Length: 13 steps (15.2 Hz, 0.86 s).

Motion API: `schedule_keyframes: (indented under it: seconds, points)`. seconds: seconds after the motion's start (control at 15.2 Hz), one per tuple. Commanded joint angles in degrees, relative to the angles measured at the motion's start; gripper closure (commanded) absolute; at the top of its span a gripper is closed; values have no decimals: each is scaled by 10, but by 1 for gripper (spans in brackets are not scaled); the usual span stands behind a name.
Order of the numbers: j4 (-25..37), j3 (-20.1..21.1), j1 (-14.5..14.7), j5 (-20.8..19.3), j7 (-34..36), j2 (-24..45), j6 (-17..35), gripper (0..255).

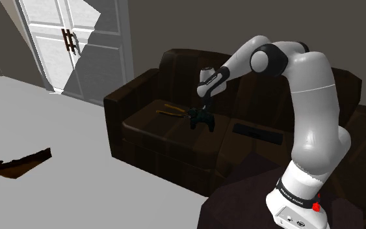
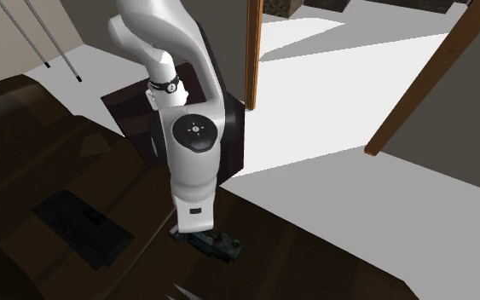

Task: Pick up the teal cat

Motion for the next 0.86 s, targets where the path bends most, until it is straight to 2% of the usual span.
schedule_keyframes:
  seconds: [0.0, 0.79]
  points:
    - [-1, -1, 1, -1, -1, -13, -11, 255]
    - [13, -2, 4, -1, -10, -59, -71, 255]
